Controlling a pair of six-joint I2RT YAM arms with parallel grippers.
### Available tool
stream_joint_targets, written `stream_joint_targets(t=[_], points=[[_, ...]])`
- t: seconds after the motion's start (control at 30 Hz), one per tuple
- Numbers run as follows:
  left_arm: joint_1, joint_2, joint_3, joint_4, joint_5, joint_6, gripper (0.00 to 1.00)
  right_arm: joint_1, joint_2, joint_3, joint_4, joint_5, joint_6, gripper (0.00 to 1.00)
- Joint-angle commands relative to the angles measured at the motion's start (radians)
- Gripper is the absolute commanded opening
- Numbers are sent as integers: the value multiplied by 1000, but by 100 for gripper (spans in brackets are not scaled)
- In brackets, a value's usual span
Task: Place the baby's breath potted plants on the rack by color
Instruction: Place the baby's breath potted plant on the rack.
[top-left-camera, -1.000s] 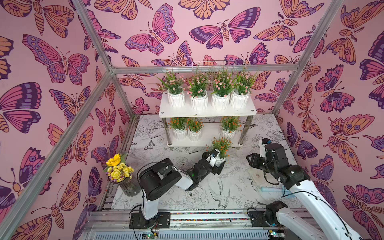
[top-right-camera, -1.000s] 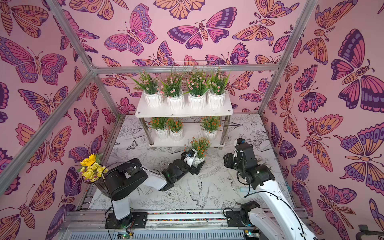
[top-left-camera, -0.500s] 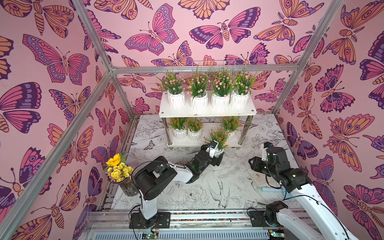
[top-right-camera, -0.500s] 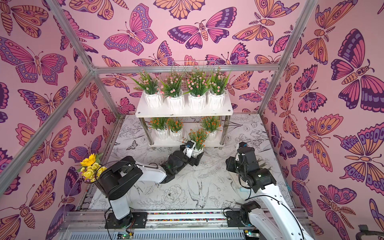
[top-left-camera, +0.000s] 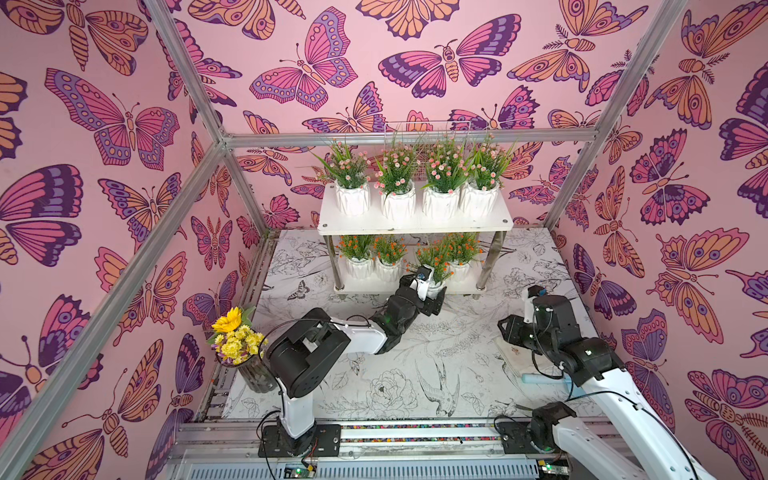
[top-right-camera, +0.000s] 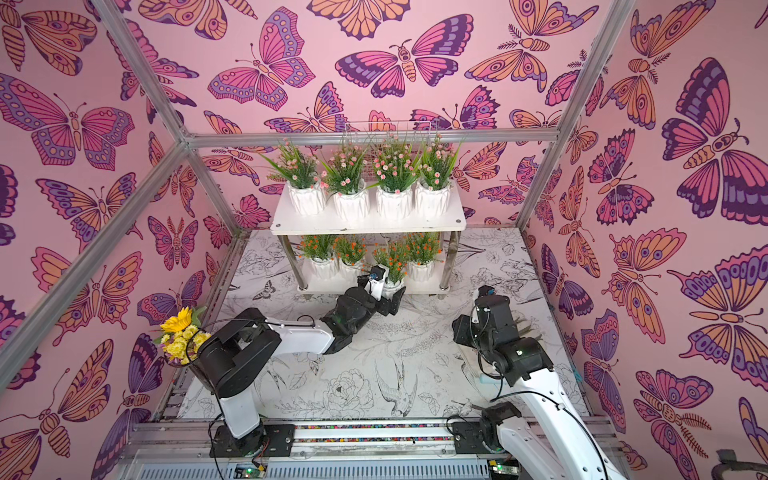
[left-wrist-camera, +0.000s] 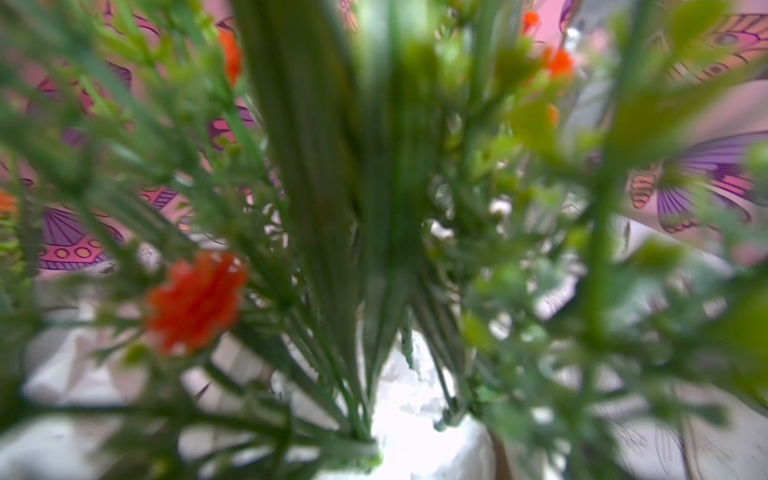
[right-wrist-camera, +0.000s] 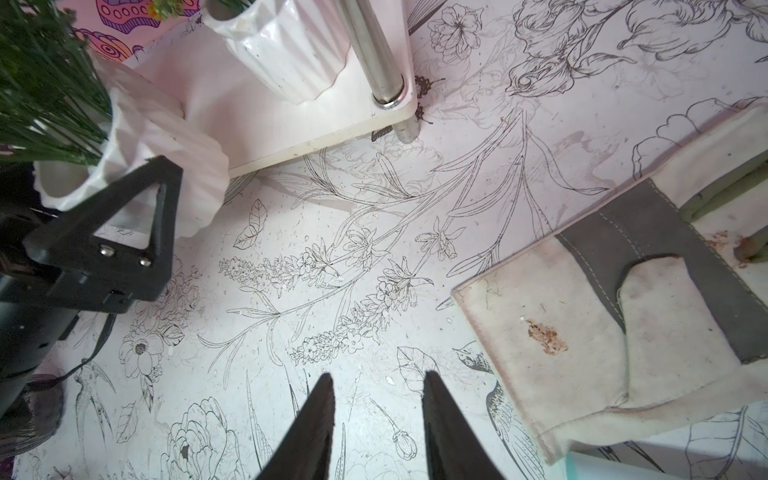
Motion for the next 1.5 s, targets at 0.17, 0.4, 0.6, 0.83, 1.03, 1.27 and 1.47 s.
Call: stream_joint_targets(t=[0.17,0.4,0.6,0.83,1.03,1.27,1.47], points=[[32,43,117,52,-56,-11,65,-5,-18,-13,-23,-3,-14,37],[44,89,179,20,-87,-39,65,-5,-20,-21,-21,-6,-15,37],[46,139,211,13,-126,-58,65,-5,-24,-29,-18,-9,-15,37],[49,198,242,23,-141,-78,65,-5,-17,-44,-2,-23,-12,37],[50,240,263,43,-166,-80,65,-5,-16,-44,3,-28,-13,37],[55,282,287,48,-194,-80,68,-5,-6,-47,14,-30,-14,37],[62,301,295,48,-200,-102,77,-5,4,-47,23,-33,-14,37]])
